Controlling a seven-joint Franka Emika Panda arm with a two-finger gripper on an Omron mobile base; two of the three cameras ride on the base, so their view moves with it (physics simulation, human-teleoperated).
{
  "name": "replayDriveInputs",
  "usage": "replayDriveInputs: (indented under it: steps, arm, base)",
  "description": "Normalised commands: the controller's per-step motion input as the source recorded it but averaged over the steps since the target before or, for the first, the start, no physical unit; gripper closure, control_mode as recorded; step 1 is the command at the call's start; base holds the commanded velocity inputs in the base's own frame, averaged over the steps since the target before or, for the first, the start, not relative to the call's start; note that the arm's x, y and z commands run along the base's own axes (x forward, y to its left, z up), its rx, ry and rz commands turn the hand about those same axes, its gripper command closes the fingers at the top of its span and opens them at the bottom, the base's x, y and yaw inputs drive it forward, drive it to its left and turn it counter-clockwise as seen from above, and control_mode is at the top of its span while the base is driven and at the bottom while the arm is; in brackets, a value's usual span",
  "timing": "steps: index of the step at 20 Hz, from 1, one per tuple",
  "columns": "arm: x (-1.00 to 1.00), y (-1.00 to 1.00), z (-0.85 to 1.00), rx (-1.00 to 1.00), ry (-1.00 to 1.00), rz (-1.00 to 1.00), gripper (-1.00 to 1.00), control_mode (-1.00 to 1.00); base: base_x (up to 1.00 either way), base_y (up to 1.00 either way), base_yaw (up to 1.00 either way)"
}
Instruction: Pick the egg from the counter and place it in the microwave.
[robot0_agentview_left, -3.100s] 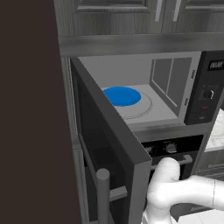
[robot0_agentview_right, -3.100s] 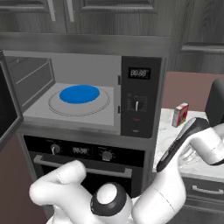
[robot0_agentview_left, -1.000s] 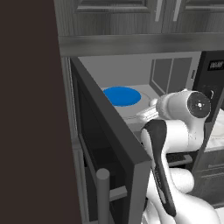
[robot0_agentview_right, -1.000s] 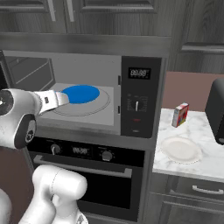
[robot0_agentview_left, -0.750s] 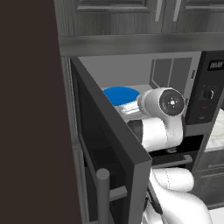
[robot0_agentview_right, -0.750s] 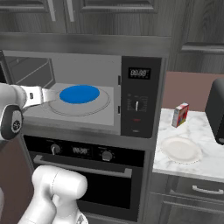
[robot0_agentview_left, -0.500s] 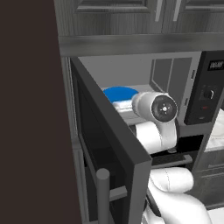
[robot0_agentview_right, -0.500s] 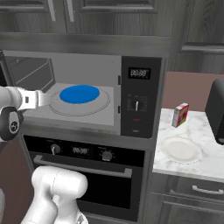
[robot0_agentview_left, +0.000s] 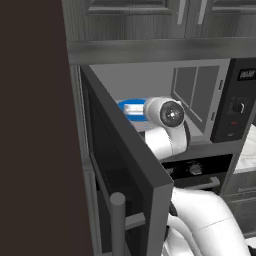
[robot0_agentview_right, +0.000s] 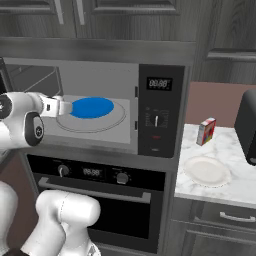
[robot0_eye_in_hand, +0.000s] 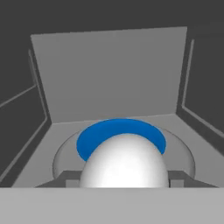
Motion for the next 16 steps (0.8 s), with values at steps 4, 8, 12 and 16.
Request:
replayDriveInputs:
  steps: [4, 8, 12, 16]
  arm:
    - [0.7, -0.02, -0.26, 0.0, 0.2, 0.0, 1.0, -1.0]
    - [0.74, -0.25, -0.62, 0.0, 0.23, 0.0, 1.0, -1.0]
    - [0.61, -0.27, -0.47, 0.0, 0.2, 0.0, 1.0, -1.0]
    - [0.41, -0.13, -0.18, 0.0, 0.1, 0.0, 1.0, -1.0]
  base:
    - [0.0, 0.0, 0.0]
    - [0.0, 0.0, 0.0]
    - [0.0, 0.0, 0.0]
    - [0.0, 0.0, 0.0]
